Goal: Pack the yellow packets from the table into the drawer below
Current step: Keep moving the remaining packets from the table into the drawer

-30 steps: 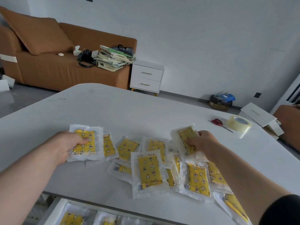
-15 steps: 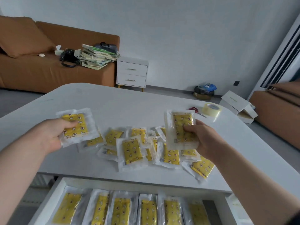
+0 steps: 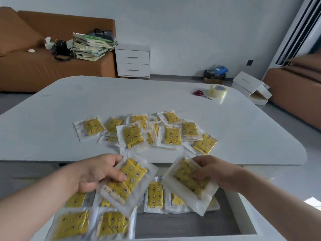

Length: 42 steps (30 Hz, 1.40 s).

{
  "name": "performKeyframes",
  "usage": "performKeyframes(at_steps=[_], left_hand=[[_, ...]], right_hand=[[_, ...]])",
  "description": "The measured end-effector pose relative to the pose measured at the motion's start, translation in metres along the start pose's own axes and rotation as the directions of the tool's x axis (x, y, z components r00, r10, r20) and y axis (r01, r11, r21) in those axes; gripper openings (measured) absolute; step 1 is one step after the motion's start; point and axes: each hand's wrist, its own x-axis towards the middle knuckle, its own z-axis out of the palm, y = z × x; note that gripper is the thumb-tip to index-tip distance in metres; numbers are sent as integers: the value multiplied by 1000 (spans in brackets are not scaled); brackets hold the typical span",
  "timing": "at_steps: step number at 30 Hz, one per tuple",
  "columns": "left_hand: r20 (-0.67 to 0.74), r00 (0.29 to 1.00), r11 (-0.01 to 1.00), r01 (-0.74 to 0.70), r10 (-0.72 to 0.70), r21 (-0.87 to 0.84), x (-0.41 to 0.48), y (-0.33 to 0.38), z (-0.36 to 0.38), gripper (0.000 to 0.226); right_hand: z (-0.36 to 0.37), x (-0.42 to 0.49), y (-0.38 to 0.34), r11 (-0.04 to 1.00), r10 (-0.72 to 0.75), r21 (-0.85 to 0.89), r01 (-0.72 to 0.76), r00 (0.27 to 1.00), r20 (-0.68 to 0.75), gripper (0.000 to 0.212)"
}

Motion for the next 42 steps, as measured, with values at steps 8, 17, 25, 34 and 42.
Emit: performKeyframes(at_steps=[8,17,25,34,42], left_hand=[[-41,997,625,74,-68,777,58,-38,33,42],[-42,988,330,90,-152,940,97,-70,64,63],[-47,990,334,89,-130,938,106,-88,74,65],[-61,995,227,41,81,973,104,-93,69,30],[8,987,133,-30,163,991,109,-104,61,27]], right_hand=[[13,15,36,691,159,-719,-80,986,43,20],[27,47,76,551,327,-828,-107,940,97,41],[41,61,85,547,288,-834,-73,952,106,48],[41,59,84,455,243,-888,-74,969,44,39],[48,60,86,393,237,-917,-72,971,25,40]])
